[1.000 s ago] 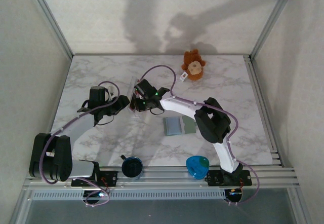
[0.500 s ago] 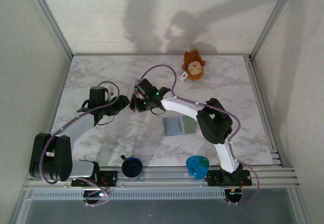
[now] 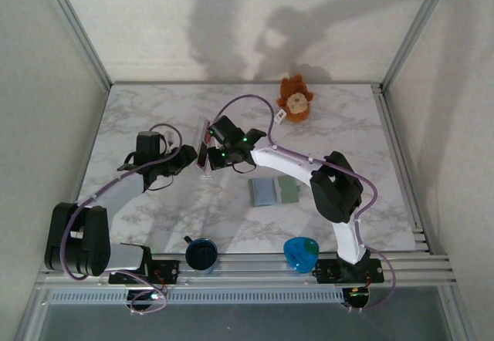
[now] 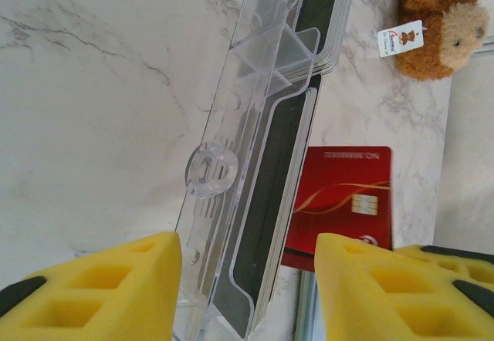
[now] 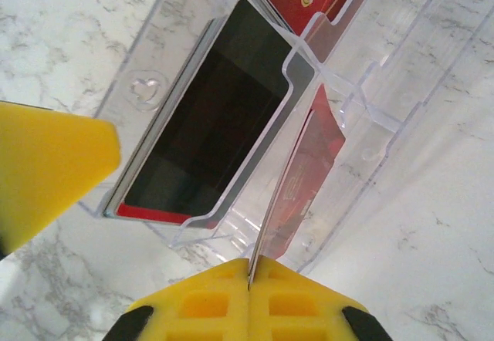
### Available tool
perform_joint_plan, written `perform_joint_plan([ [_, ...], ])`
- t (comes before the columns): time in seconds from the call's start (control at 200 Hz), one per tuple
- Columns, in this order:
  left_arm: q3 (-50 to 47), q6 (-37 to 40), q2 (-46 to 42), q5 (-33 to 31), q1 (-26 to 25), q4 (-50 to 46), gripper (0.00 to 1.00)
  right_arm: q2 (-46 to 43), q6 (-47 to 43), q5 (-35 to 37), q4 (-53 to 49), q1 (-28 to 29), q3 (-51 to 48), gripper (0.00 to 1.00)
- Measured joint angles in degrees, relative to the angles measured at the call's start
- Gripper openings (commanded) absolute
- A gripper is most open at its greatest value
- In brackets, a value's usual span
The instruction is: Put the credit cards into the card holder
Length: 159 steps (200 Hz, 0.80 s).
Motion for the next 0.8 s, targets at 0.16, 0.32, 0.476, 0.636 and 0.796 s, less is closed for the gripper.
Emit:
perform_joint_plan([
  [0.16, 0.0, 0.0, 0.0, 0.0, 0.0, 0.0, 0.48, -0.2, 0.0, -0.2, -1.2, 0.0, 0.5, 0.01],
  [0.32, 0.0, 0.0, 0.0, 0.0, 0.0, 0.0, 0.48, -0.2, 0.0, -0.9, -1.7, 0.0, 0.7, 0.05],
  [0.476, 0.0, 0.0, 0.0, 0.0, 0.0, 0.0, 0.49, -0.2, 0.0, -1.2, -1.9, 0.0, 0.8, 0.05],
  [0.636, 0.0, 0.0, 0.0, 0.0, 0.0, 0.0, 0.49, -0.1, 0.0, -1.1, -2.5, 0.0, 0.9, 0.05],
  [0.796, 0.0, 0.0, 0.0, 0.0, 0.0, 0.1, 0.48, 1.2, -0.2, 0.1, -4.0, 0.3, 2.0, 0.05],
])
